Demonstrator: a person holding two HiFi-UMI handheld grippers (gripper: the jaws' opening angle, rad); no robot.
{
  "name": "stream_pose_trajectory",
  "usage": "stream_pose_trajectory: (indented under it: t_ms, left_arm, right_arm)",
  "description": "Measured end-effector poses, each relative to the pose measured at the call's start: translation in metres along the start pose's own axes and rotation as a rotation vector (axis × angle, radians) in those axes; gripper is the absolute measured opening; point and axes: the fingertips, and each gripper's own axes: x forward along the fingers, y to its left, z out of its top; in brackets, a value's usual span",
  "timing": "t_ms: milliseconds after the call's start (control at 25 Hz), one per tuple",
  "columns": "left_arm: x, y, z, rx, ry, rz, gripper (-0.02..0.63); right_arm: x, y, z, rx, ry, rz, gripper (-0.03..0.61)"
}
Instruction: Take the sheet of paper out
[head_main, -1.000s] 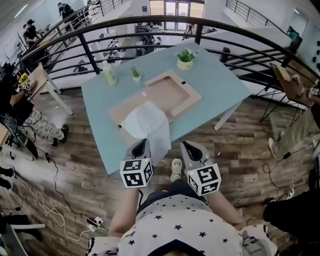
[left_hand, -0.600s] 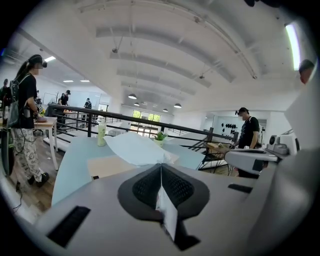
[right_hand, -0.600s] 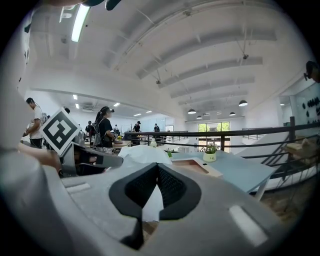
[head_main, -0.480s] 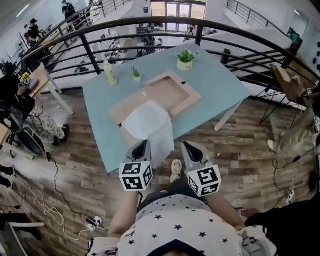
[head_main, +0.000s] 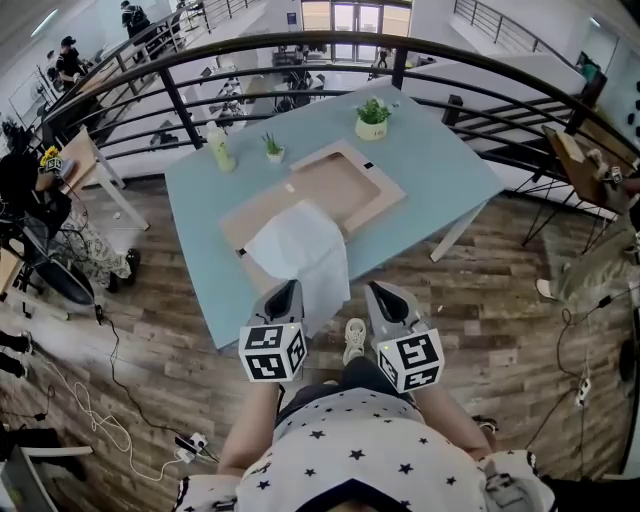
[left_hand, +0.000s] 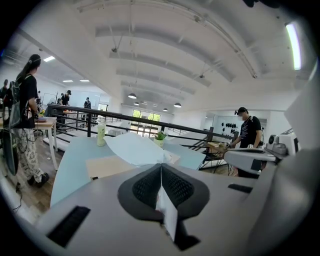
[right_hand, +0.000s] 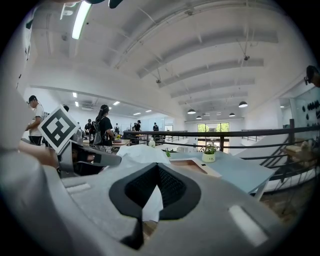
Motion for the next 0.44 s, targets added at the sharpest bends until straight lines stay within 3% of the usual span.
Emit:
stream_pose_trajectory:
  t_ms: [440]
  left_arm:
    - [0.012, 0.003, 0.0, -0.006, 0.003, 0.002, 0.005]
  right_arm:
    - [0.008, -0.008, -0.003, 0.002, 0.003, 0.002, 0.005]
